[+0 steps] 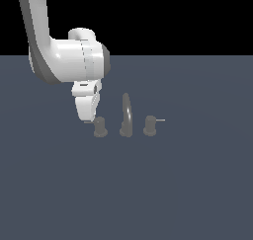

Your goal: Turn on the faucet by rotating a designated handle.

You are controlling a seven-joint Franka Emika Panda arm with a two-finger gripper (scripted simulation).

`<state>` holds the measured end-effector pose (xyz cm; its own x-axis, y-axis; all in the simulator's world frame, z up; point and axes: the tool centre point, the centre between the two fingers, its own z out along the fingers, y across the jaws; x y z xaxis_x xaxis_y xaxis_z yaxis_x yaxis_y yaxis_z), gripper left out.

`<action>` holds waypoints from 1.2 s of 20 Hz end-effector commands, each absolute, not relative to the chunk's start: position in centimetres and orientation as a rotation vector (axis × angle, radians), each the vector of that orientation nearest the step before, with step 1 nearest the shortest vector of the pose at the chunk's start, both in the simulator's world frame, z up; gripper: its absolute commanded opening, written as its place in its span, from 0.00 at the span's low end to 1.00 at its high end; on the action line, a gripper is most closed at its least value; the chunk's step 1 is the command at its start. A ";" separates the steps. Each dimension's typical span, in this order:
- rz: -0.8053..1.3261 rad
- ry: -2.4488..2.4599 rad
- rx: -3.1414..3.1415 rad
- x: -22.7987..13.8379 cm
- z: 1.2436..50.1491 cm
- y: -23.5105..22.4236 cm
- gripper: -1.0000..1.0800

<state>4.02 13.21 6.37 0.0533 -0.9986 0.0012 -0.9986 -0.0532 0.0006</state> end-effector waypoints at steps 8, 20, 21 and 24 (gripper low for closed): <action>0.000 -2.163 2.278 2.4 6.4 14.0 0.00; 0.005 -2.171 2.276 -0.1 6.4 14.0 0.00; 0.004 -2.169 2.276 -0.5 6.4 14.0 0.00; 0.002 -2.167 2.277 -1.5 6.4 13.8 0.00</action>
<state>-0.08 14.27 6.37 0.0490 -0.9988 -0.0096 -0.9986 -0.0488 -0.0219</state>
